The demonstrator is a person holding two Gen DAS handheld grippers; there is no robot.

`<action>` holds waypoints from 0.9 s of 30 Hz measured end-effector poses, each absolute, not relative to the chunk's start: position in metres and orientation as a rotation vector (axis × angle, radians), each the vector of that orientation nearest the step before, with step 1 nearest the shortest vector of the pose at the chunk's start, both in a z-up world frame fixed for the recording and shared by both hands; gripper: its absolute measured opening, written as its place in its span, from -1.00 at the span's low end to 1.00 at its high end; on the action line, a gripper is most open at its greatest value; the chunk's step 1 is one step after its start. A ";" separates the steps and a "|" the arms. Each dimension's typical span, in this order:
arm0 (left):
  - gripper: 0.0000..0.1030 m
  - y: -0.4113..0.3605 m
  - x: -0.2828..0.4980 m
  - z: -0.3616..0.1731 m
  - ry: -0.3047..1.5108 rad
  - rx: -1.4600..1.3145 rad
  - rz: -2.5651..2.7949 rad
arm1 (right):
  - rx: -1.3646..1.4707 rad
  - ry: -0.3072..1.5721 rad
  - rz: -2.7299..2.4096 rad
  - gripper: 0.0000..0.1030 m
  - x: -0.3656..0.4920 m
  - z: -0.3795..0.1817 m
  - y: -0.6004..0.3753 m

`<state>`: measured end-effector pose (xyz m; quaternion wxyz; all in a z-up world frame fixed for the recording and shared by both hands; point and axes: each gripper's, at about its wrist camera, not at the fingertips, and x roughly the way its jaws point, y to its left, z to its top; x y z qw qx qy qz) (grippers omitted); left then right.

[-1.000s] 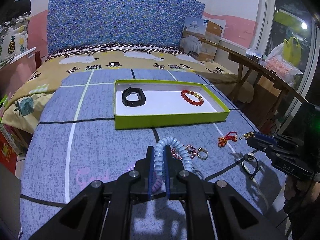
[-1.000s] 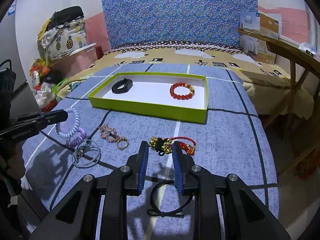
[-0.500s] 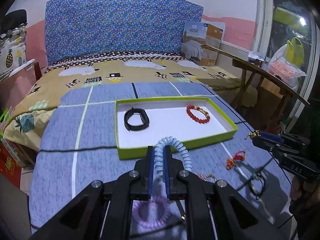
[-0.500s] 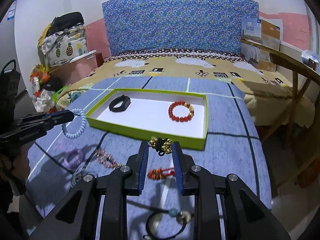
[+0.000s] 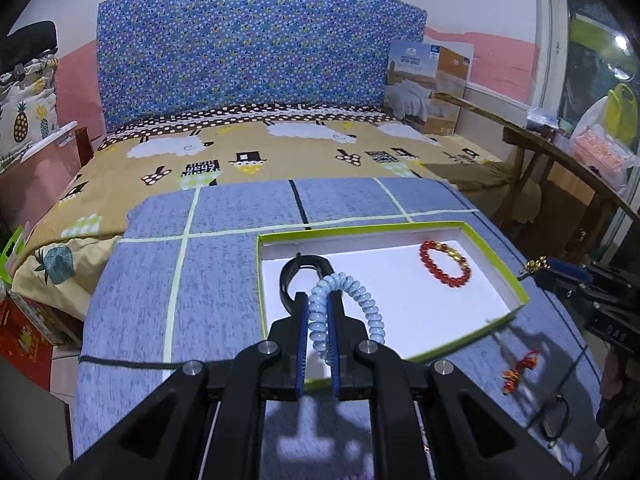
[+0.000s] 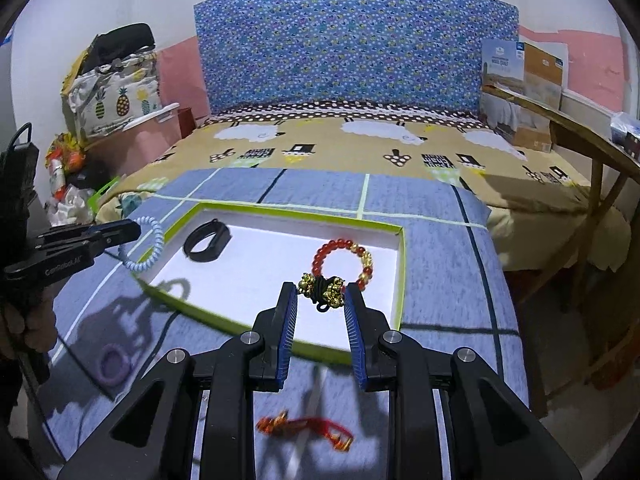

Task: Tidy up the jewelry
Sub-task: 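Carry both items into the green box and open both tools to release them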

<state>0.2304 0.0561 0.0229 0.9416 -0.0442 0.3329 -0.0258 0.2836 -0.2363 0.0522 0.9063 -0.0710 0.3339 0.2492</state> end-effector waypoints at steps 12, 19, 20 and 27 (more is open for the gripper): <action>-0.81 0.062 0.255 -0.004 0.760 -0.084 -0.037 | -0.164 0.804 0.471 -0.51 0.322 0.014 -0.230; -0.81 0.060 0.263 -0.014 0.799 -0.074 -0.035 | -0.187 0.855 0.438 -0.51 0.330 0.000 -0.230; -0.81 0.060 0.264 -0.015 0.806 -0.076 -0.037 | -0.188 0.859 0.437 -0.51 0.331 -0.001 -0.229; -0.81 0.058 0.268 -0.022 0.831 -0.062 -0.033 | -0.209 0.870 0.434 -0.51 0.336 -0.002 -0.226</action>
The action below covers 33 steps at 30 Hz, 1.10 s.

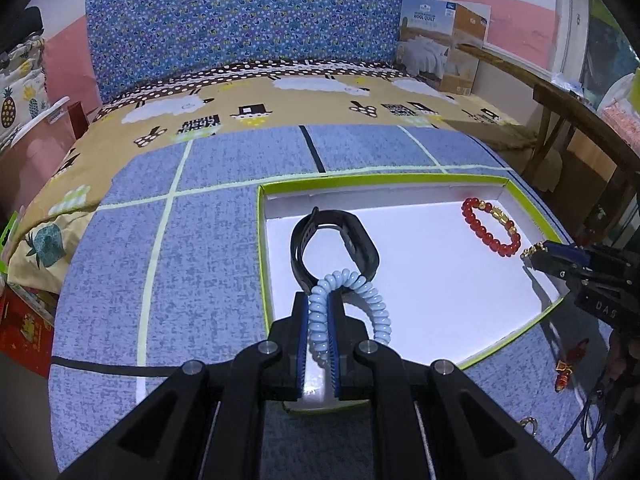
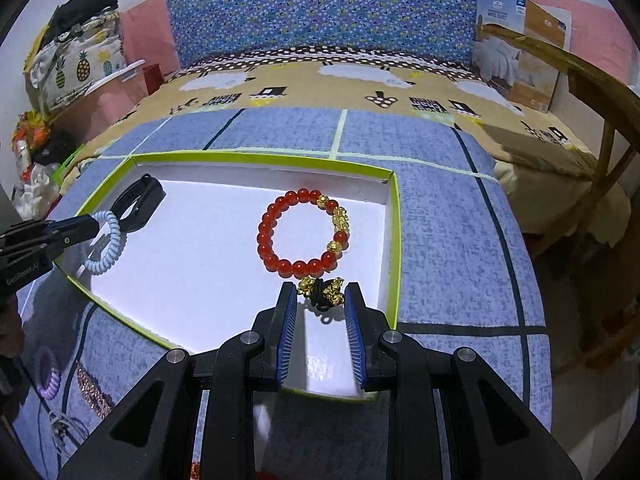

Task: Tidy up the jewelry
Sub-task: 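Carry both items into the green box and open both tools to release them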

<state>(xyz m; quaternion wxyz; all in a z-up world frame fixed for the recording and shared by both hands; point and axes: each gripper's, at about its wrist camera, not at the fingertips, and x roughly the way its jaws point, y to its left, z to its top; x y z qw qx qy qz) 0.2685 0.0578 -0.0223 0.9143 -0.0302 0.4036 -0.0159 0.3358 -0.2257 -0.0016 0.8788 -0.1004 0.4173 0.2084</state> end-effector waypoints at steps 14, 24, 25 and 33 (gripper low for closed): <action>-0.79 0.055 0.261 -0.023 0.826 -0.060 -0.036 | -0.214 0.857 0.429 -0.48 0.328 0.002 -0.227; -0.57 0.055 0.252 -0.017 0.808 -0.057 -0.027 | -0.182 0.811 0.435 -0.40 0.311 0.018 -0.238; -0.57 0.056 0.251 -0.016 0.807 -0.065 -0.028 | -0.180 0.807 0.436 -0.40 0.308 0.019 -0.239; -0.57 0.059 0.220 -0.001 0.752 -0.087 -0.033 | -0.153 0.755 0.451 -0.40 0.273 0.036 -0.248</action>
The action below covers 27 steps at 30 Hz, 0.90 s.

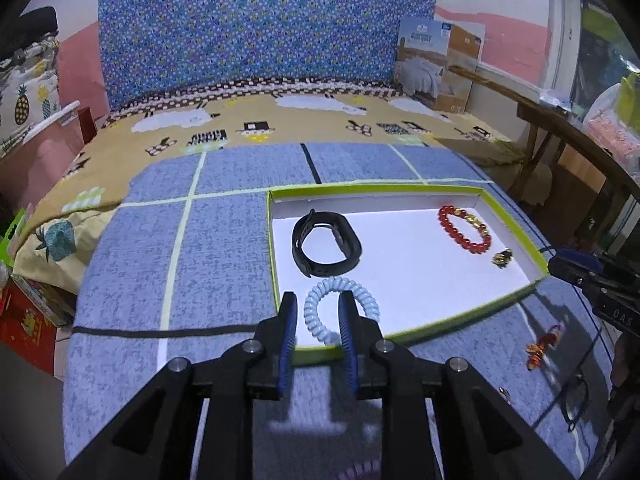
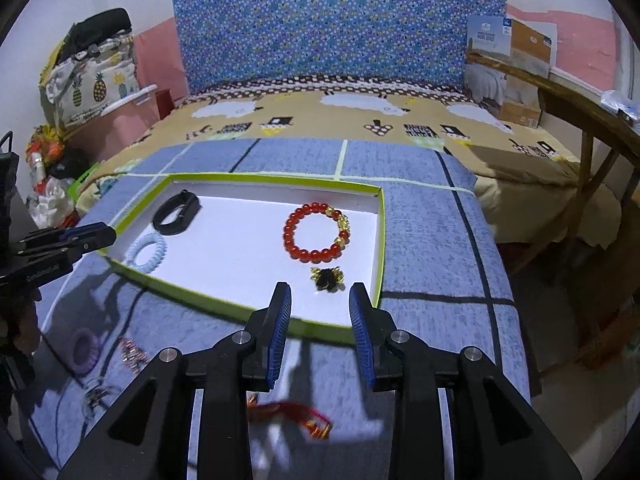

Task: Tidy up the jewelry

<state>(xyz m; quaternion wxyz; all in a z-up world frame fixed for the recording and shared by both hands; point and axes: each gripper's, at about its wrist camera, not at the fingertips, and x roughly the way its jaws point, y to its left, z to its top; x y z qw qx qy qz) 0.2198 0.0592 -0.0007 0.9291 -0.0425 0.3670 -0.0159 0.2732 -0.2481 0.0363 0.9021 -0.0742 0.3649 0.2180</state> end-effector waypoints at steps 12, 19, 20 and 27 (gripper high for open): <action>-0.57 0.049 0.147 0.018 0.649 -0.080 -0.066 | -0.106 0.689 0.472 -0.40 0.199 0.054 -0.261; -0.57 0.043 0.108 0.024 0.611 -0.071 -0.089 | -0.099 0.669 0.481 -0.40 0.160 0.057 -0.265; -0.57 0.043 0.104 0.024 0.609 -0.069 -0.092 | -0.099 0.668 0.482 -0.40 0.156 0.057 -0.266; -0.57 0.041 0.075 0.023 0.603 -0.073 -0.110 | -0.079 0.676 0.474 -0.40 0.126 0.052 -0.273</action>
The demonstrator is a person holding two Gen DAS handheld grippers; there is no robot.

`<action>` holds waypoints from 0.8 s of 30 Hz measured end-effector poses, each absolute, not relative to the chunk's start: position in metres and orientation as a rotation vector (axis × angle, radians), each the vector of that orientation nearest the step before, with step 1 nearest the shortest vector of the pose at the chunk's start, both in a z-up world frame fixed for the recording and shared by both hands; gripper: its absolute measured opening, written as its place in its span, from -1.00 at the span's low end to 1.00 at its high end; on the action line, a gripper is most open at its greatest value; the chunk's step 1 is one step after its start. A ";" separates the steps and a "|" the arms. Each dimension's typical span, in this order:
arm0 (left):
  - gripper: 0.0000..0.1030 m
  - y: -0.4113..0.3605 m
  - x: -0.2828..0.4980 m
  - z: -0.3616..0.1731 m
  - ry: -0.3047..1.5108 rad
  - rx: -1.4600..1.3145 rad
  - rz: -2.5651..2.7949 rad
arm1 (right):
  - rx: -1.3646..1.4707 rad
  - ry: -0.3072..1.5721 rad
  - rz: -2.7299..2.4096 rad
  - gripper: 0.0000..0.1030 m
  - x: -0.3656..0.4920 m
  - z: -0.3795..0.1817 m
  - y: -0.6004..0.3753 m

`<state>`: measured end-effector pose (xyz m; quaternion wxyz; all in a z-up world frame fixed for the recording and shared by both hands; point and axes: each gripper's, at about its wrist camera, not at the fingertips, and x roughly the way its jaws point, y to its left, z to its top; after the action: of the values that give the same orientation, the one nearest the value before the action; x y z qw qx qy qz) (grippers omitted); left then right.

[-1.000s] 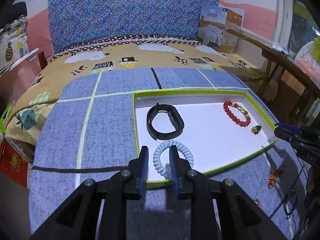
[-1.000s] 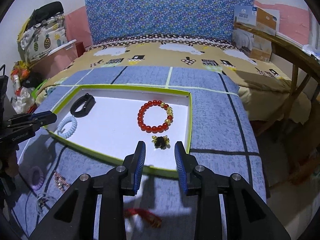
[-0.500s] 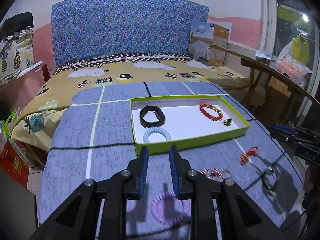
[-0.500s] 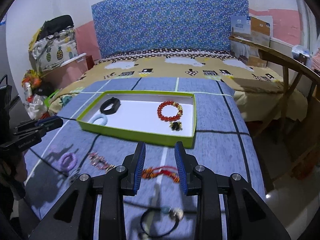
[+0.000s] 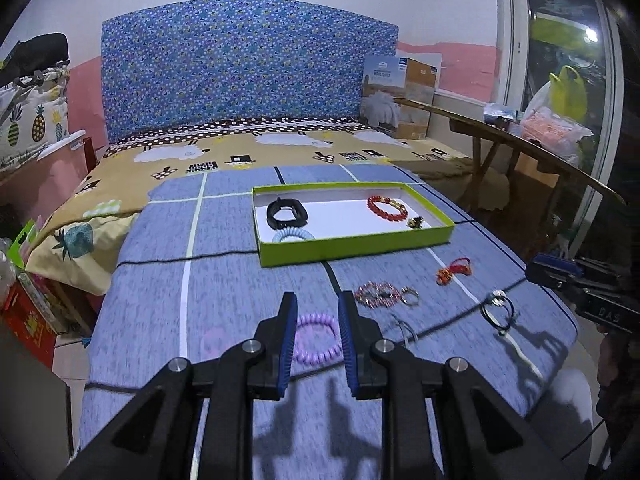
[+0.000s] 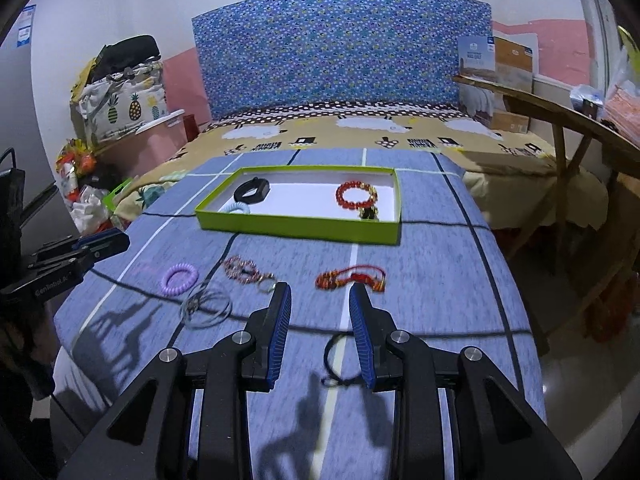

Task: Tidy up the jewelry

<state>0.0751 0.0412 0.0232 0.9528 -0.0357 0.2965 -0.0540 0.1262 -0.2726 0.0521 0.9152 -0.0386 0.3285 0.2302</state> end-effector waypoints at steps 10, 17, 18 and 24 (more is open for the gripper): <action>-0.57 0.038 0.049 0.019 0.605 -0.069 -0.126 | -0.068 0.695 0.441 -0.40 0.103 0.044 -0.289; -0.57 0.028 0.042 0.022 0.596 -0.052 -0.149 | -0.062 0.671 0.438 -0.40 0.096 0.048 -0.293; -0.57 0.027 0.042 0.022 0.597 -0.051 -0.152 | -0.060 0.669 0.438 -0.40 0.095 0.049 -0.293; -0.57 0.020 0.043 0.018 0.612 -0.041 -0.172 | -0.051 0.680 0.435 -0.40 0.097 0.045 -0.295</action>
<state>0.0430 0.0202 0.0183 0.9498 -0.0201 0.3007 -0.0844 0.0967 -0.2948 0.0453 0.9194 -0.0248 0.3306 0.2114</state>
